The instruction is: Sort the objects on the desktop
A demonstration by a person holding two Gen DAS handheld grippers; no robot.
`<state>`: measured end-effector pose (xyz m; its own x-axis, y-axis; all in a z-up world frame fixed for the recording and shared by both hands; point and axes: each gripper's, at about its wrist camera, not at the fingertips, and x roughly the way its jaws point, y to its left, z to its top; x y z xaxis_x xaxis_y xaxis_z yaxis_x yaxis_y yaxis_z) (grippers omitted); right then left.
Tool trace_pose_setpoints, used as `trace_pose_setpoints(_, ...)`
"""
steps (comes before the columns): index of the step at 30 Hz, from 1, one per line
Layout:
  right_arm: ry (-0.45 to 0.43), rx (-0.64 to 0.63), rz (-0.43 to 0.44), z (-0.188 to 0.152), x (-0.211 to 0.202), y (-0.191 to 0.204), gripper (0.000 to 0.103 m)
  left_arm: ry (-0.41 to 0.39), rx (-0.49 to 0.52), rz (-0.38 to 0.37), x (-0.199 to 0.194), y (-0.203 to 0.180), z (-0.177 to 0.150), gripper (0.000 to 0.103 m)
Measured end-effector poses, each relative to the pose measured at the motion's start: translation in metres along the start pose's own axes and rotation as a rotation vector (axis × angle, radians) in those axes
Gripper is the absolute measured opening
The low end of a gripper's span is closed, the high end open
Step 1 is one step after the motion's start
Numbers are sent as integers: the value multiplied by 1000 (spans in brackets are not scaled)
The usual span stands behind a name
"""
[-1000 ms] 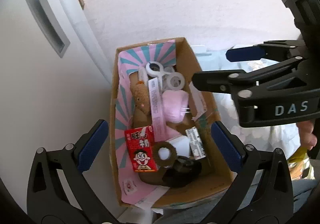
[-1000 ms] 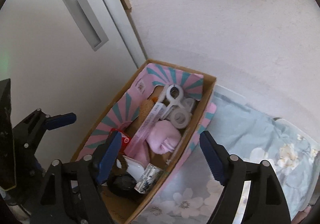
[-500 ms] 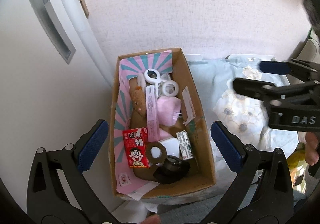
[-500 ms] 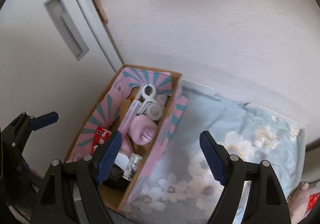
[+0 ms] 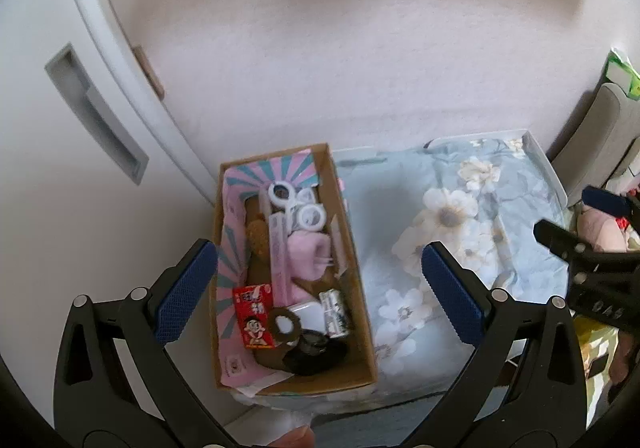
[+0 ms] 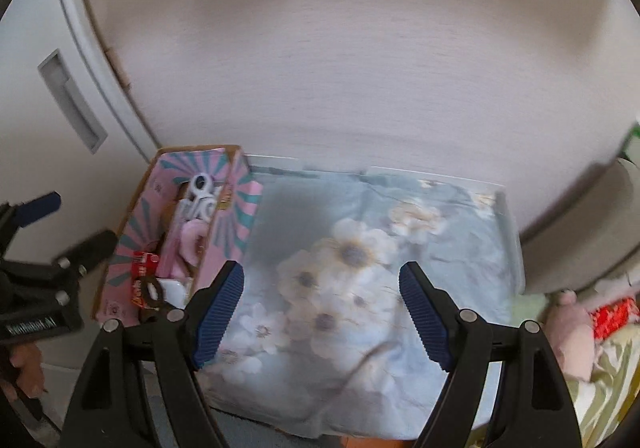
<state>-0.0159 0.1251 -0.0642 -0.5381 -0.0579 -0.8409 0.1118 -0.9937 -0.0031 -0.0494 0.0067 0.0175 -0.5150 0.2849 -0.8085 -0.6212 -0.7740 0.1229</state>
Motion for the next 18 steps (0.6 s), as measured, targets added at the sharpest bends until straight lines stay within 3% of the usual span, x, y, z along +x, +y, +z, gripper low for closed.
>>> trace_pose_setpoints(2, 7, 6, -62, -8, -1, -7, 77, -1, 5, -9, -4, -9, 1, 102)
trace_pose_setpoints(7, 35, 75, -118, -28, -6, -24, 77, -24, -7, -38, -17, -24, 1, 102)
trace_pose_setpoints(12, 53, 203, -131, -44, -6, -36, 77, -36, 7, -33, -23, -38, -4, 102)
trace_pose_setpoints(18, 79, 225, -141, -50, 0, -38, 77, -28, 50, -56, -20, -55, -8, 102)
